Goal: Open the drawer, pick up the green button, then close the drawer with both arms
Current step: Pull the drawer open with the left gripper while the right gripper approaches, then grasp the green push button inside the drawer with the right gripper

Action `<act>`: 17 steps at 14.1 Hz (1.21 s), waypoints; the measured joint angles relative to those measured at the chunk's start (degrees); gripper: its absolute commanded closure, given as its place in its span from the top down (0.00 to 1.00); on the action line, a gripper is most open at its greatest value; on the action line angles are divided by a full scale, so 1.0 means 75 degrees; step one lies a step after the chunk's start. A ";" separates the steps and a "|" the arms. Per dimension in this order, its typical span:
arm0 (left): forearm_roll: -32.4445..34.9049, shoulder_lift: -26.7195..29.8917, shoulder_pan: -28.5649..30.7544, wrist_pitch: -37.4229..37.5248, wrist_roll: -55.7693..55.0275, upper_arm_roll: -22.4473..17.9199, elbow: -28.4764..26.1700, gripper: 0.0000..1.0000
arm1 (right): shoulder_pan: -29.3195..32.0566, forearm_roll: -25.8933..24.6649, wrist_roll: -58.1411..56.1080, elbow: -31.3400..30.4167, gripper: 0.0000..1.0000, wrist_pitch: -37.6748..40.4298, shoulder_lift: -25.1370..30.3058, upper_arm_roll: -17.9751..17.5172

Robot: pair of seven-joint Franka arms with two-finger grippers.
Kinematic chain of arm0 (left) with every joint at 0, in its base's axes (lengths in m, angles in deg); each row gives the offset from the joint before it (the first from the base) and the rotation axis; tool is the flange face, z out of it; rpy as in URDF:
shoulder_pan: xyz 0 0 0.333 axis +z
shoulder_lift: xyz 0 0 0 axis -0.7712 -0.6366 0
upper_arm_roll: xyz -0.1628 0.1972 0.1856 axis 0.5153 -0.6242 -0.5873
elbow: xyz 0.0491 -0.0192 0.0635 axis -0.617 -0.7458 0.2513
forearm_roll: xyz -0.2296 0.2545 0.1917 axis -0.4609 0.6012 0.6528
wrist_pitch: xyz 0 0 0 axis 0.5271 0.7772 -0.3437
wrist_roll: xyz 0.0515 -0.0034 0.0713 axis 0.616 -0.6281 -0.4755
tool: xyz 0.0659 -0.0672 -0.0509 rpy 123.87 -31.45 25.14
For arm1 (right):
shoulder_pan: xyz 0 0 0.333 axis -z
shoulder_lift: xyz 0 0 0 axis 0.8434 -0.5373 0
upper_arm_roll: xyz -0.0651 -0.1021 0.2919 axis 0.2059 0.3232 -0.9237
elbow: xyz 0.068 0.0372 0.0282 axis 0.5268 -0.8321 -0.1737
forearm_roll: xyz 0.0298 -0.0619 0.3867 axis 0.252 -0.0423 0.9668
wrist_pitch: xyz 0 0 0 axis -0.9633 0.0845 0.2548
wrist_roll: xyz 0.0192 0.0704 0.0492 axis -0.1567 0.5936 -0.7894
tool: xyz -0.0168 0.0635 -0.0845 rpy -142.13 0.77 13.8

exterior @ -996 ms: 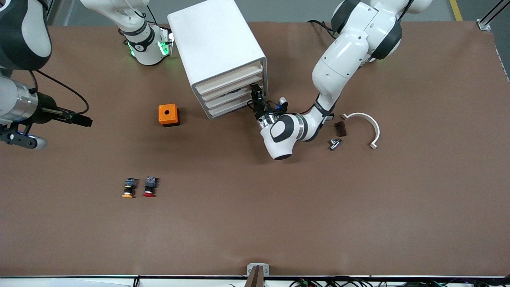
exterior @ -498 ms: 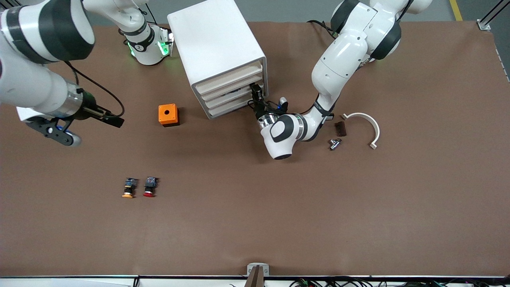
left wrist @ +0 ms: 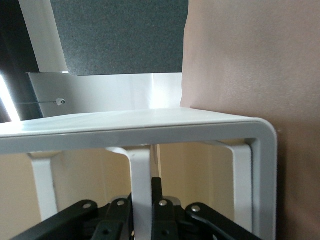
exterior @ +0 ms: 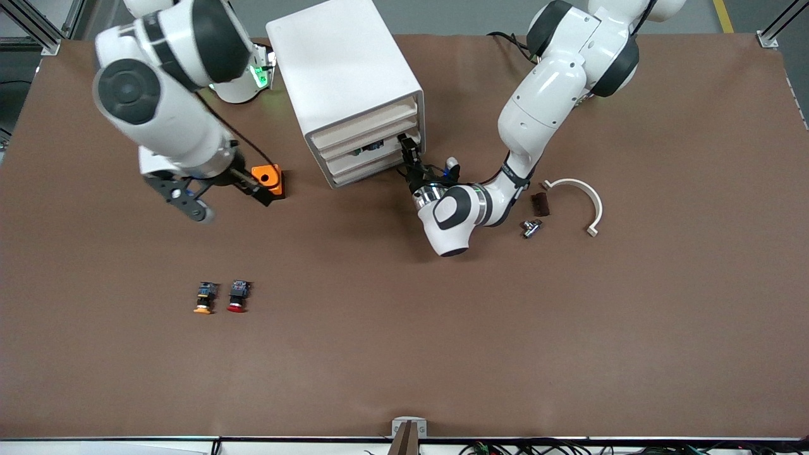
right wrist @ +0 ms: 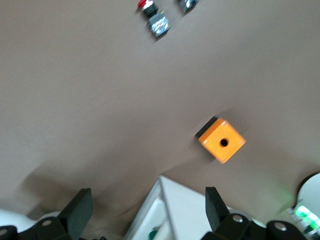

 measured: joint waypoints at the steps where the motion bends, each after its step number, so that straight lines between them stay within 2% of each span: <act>1: -0.0002 -0.0004 0.0090 0.0001 -0.0002 0.0000 0.0000 0.06 | -0.0230 0.0000 0.0406 -0.0014 1.00 -0.0178 -0.0071 -0.0001; 12: -0.0534 -0.0110 0.1641 0.0037 0.0001 -0.0022 -0.0001 0.15 | -0.1587 -0.0023 0.3025 -0.0037 1.00 -0.1349 -0.1000 0.0013; 16: -0.0607 -0.0144 0.1964 0.0049 0.0001 -0.0033 -0.0004 0.16 | -0.2232 -0.0286 0.4116 -0.0064 1.00 -0.1903 -0.1584 0.0015; 17: -0.0611 -0.0145 0.1962 0.0049 0.0001 -0.0032 -0.0004 0.24 | -0.2383 -0.0301 0.4354 -0.0068 1.00 -0.2106 -0.1736 0.0014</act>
